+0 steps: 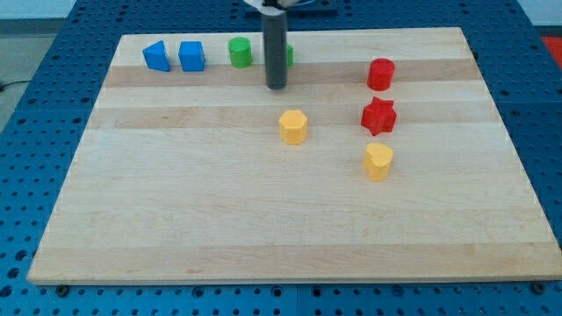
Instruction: Place the green circle towards the top left side of the green star
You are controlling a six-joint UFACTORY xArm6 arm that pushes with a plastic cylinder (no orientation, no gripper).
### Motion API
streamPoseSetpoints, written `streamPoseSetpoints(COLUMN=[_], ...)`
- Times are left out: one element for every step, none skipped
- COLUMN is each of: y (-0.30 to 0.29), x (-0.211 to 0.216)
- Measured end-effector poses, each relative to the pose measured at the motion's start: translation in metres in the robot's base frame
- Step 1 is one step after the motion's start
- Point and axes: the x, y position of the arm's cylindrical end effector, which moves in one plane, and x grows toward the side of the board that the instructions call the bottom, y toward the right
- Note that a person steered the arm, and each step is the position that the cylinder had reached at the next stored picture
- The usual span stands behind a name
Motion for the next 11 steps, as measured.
streamPoseSetpoints(y=[-0.049,-0.082,-0.094,-0.085,-0.064,-0.040,-0.008,0.020,0.035,0.029,0.033], x=[-0.025,-0.033,-0.046,-0.059,-0.059,-0.057,-0.049,-0.044,-0.044,-0.019,-0.012])
